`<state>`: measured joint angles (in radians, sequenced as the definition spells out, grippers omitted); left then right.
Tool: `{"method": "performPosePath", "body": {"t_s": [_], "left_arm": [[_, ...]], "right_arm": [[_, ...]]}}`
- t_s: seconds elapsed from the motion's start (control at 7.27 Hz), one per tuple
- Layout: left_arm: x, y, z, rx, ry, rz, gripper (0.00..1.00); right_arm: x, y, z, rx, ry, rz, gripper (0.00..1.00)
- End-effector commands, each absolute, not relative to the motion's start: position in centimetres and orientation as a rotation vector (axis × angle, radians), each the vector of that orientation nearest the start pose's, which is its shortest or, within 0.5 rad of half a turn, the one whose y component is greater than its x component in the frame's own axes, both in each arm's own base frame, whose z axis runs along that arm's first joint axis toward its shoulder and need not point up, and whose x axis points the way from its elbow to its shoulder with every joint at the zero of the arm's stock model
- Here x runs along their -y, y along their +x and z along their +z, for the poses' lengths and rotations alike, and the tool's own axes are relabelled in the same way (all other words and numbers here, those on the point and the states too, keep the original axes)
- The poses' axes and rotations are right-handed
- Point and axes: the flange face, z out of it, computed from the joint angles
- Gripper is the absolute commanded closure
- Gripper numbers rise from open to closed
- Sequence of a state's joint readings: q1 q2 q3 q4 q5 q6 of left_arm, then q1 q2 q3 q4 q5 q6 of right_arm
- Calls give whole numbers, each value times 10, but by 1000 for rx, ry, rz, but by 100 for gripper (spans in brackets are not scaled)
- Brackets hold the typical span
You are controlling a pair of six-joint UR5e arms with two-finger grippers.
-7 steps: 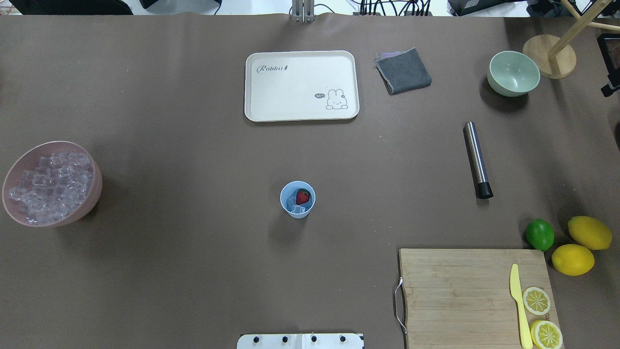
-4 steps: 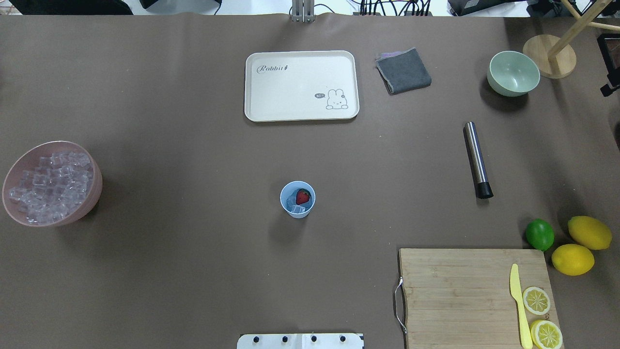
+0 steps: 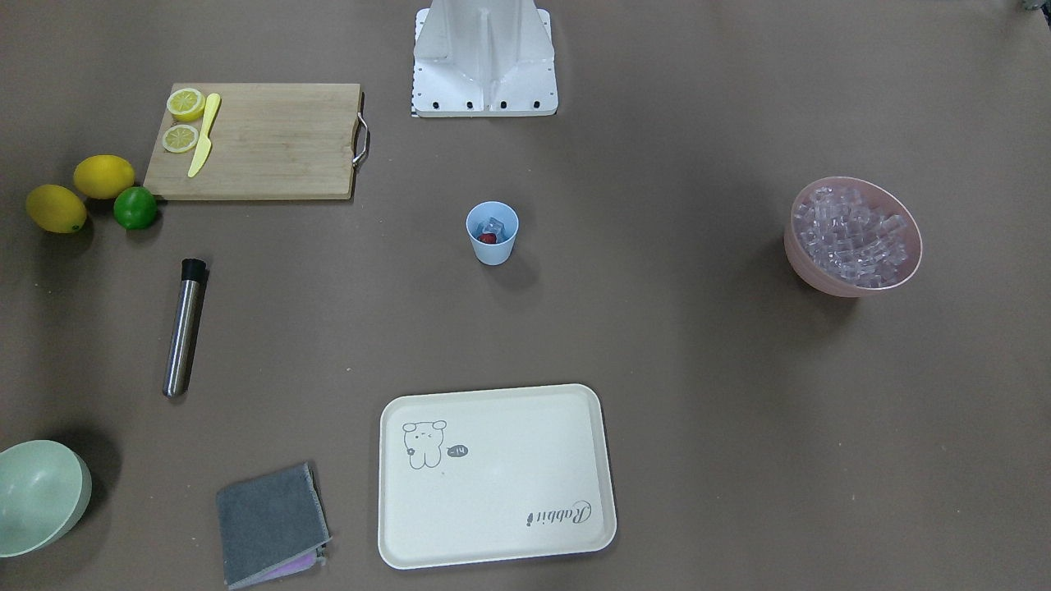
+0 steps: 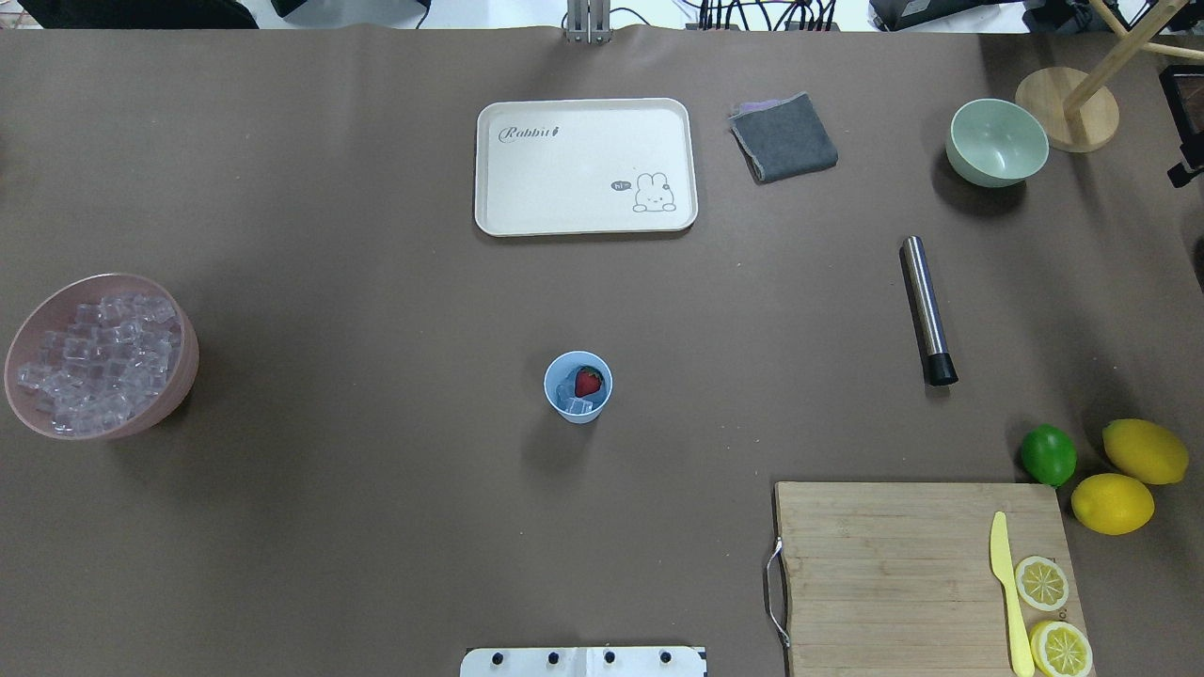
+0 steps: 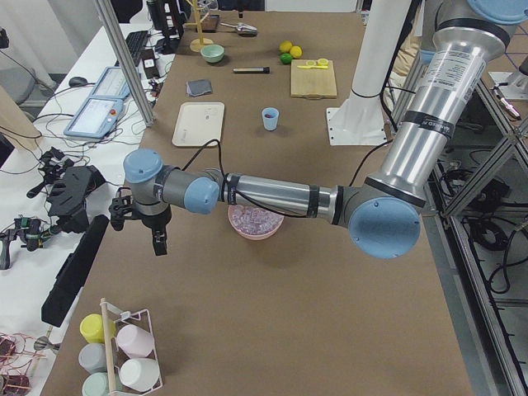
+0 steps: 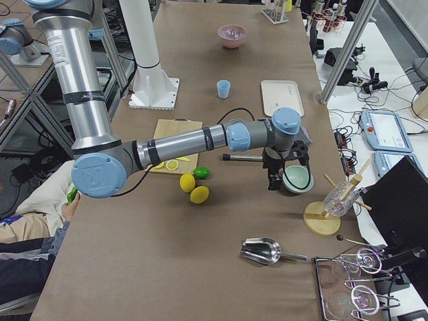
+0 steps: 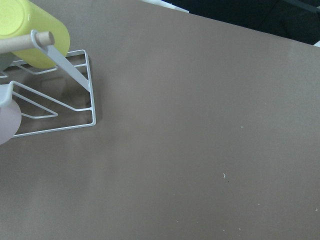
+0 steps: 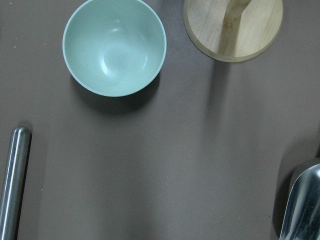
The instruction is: Mash ice and strawberries in cup
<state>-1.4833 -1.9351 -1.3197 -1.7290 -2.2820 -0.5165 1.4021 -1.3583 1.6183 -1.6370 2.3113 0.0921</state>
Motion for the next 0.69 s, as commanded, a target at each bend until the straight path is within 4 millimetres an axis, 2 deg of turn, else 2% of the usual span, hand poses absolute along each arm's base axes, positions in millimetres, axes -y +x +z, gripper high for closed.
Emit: {"method": "performPosePath", "body": {"t_s": [0.0,0.55], "left_arm": [[654,-12,567,-761,42,-310,2],[653,-11,569,-761,40,-309,2]], "right_arm": [[583,-37,537,738,74,-149,0],[583,-41,533,738,79,-153,0]]}}
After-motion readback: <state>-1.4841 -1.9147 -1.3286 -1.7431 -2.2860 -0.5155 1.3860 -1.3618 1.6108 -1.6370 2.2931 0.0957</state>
